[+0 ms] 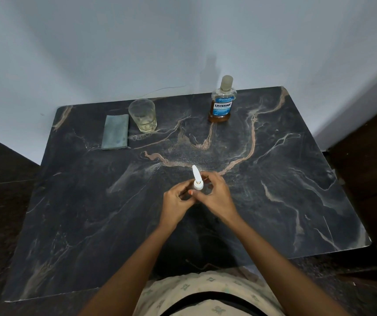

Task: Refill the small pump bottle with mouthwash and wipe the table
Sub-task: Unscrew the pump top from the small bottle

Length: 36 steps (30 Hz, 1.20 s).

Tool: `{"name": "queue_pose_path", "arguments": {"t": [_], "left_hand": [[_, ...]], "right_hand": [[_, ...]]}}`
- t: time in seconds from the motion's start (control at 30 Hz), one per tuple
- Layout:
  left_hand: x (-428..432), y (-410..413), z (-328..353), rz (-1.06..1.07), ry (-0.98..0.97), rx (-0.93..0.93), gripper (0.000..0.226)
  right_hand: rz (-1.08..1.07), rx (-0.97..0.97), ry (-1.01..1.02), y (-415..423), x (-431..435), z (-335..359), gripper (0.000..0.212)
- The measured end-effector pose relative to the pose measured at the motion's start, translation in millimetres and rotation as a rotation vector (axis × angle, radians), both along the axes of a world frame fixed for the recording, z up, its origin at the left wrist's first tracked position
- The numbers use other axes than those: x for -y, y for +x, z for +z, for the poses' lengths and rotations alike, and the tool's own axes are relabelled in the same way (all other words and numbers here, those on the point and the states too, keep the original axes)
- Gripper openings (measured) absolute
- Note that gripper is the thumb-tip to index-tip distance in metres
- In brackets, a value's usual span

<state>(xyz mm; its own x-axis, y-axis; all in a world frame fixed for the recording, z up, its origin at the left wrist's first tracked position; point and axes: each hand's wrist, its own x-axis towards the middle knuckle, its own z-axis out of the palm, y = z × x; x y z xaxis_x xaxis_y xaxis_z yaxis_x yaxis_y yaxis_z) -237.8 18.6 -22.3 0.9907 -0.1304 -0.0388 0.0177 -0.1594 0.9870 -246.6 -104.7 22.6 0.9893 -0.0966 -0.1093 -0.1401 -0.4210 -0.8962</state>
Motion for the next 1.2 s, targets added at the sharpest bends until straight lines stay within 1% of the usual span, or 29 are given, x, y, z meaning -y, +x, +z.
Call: {"name": "queue_pose_path", "arguments": {"t": [0.13, 0.3, 0.47, 0.8, 0.93, 1.07, 1.2], "left_hand": [[0, 0, 0, -0.006, 0.003, 0.008, 0.053], [0, -1, 1, -0.005, 0.020, 0.010, 0.053], [1, -1, 1, -0.005, 0.005, -0.017, 0.050], [1, -1, 4, -0.002, -0.012, -0.082, 0.048], [1, -3, 6, -0.001, -0.008, -0.082, 0.048], [1, -4, 5, 0.003, 0.001, -0.082, 0.049], [2, -4, 3, 0.003, 0.026, -0.081, 0.049]], "right_hand": [[-0.022, 0.032, -0.080, 3, -2, 1, 0.029], [-0.036, 0.101, -0.067, 0, 0, 8, 0.024], [-0.117, 0.121, 0.089, 2, 6, 28, 0.031], [-0.278, 0.162, 0.334, 2, 35, 66, 0.029], [-0.354, 0.192, 0.437, -3, 51, 68, 0.025], [-0.520, 0.120, 0.464, -15, 72, 41, 0.026], [-0.682, -0.049, 0.398, -34, 94, -8, 0.025]]}}
